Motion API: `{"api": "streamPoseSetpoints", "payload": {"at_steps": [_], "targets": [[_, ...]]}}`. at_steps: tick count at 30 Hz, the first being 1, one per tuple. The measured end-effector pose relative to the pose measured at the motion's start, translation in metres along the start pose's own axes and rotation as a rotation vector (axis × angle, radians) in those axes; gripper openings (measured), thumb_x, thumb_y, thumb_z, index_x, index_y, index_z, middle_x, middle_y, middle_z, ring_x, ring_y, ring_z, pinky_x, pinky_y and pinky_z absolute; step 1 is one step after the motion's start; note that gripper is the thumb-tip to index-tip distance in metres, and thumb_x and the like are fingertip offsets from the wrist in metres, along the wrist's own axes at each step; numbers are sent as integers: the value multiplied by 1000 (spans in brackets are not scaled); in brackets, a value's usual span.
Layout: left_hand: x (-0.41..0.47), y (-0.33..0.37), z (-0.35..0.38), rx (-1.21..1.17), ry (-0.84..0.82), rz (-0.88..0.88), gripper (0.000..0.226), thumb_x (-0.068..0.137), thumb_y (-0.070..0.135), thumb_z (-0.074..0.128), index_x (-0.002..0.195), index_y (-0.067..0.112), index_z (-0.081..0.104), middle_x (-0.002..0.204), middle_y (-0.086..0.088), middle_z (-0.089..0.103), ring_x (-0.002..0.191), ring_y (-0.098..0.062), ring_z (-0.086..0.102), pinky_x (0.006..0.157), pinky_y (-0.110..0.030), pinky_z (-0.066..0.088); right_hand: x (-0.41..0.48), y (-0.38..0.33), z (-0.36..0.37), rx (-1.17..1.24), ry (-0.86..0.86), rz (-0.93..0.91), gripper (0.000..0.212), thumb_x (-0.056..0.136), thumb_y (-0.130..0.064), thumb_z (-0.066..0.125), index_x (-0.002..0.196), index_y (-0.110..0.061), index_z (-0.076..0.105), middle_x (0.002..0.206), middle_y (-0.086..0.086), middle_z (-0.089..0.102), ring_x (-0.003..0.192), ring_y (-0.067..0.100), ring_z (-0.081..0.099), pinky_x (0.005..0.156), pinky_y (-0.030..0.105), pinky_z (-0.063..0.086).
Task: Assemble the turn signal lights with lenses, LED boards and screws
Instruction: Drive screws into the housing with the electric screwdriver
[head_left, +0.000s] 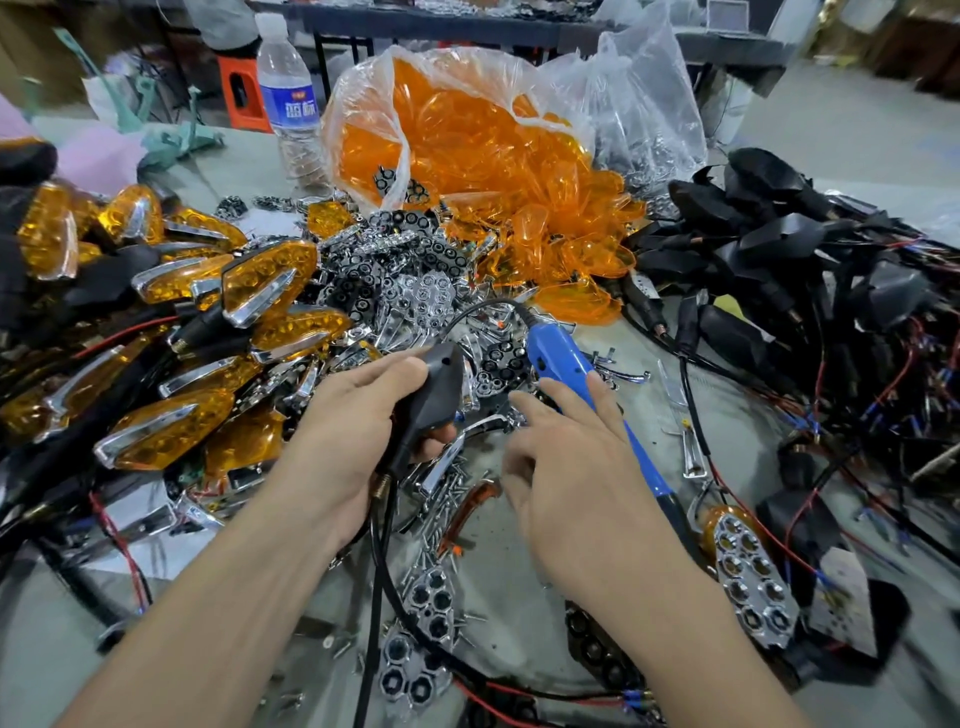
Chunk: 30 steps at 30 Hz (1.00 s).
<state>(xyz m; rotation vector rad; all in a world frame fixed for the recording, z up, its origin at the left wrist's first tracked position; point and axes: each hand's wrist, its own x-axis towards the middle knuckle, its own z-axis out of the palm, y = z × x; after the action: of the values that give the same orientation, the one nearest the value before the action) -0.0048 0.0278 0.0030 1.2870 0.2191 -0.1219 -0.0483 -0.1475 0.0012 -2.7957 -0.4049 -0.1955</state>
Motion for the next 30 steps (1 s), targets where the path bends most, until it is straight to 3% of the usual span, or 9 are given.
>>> {"api": "streamPoseSetpoints", "payload": {"at_steps": [2,3,7,10,13,17,22,25,30], "targets": [[-2,1,2,33,4,8,20,102,12,61,111,18,77,86,-17,79,58,-27,70,41,-25,51,0,-3,0,138,182,47,22,93,-20,66,76,-26,54,105,-10,70,115,4,49,119,19,12],[-3,0,3,44,6,12,21,101,11,61,112,19,77,87,-15,79,57,-26,70,41,-25,51,0,-5,0,195,266,80,20,94,-20,65,78,-27,55,87,-12,66,96,4,47,106,23,27],[-6,-1,7,51,-6,18,24,101,10,60,116,21,76,86,-11,80,55,-24,70,40,-23,49,-2,-7,2,347,282,149,17,100,-29,54,84,-30,50,63,-5,57,69,15,47,75,38,43],[-5,-1,9,56,-1,24,25,101,9,61,117,20,76,87,-13,80,55,-24,70,39,-23,48,-1,-4,3,456,273,164,17,93,-26,63,80,-27,51,59,-8,55,52,16,47,55,29,40],[-5,-1,8,55,1,31,24,100,9,63,116,21,77,91,-15,80,56,-27,70,39,-23,49,1,-2,5,498,268,178,16,84,-18,69,78,-23,55,58,-5,54,51,16,46,53,25,37],[-5,-4,8,63,-12,57,23,99,10,66,115,22,78,92,-14,80,56,-27,70,41,-24,50,5,1,3,598,280,220,14,81,-13,73,77,-25,67,58,-8,63,52,13,59,53,30,51],[-3,-10,9,93,-21,83,23,98,12,68,112,28,79,93,-12,80,60,-23,69,42,-26,52,11,3,-4,1105,278,295,31,89,8,69,78,-19,80,70,2,77,64,17,77,56,20,57],[-4,-11,10,80,-27,83,24,98,11,68,113,27,78,95,-14,79,61,-23,70,42,-26,51,16,1,-6,1301,264,350,36,92,13,63,77,-14,80,75,11,78,65,21,76,57,21,55],[-4,-11,11,55,-23,99,24,97,12,68,115,25,77,90,-11,80,64,-20,73,48,-28,56,25,-3,-7,1367,286,392,27,93,6,67,78,-12,79,71,11,75,54,15,63,51,19,47]]}}
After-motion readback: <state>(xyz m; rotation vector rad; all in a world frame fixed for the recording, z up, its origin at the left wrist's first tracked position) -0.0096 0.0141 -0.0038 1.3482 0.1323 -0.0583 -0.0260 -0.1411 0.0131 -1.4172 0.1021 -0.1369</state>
